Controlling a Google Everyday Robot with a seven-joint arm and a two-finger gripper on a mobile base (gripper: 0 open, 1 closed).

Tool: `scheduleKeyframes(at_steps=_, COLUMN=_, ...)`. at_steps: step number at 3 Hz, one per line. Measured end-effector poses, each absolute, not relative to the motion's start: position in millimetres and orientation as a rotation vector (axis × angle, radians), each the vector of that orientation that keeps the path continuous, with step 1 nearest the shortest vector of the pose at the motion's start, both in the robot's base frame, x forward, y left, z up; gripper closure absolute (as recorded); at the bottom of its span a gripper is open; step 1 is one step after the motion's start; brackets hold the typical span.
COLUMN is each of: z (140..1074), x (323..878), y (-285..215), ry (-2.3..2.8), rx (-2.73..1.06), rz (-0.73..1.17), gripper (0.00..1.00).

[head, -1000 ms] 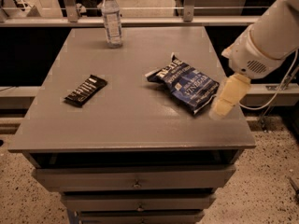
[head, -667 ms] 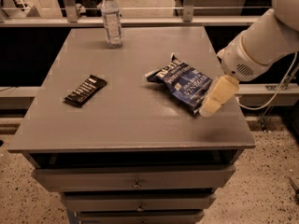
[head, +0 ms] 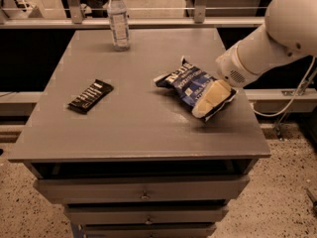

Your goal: Pick blue chip bag

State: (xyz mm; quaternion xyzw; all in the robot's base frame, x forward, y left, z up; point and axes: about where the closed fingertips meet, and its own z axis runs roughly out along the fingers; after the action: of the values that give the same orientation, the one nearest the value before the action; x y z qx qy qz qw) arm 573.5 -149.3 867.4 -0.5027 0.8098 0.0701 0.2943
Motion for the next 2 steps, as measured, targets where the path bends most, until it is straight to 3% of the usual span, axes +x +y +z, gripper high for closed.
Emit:
scheduleKeyframes(at_steps=1, z=850, x=591, y=-136, ry=2.158, rx=-1.303, rz=0.247, gripper=0.0)
scheduleKeyframes(at_steps=2, z=843, x=606, y=-128, ry=2.157, rx=-1.286, rz=0.27, gripper=0.18)
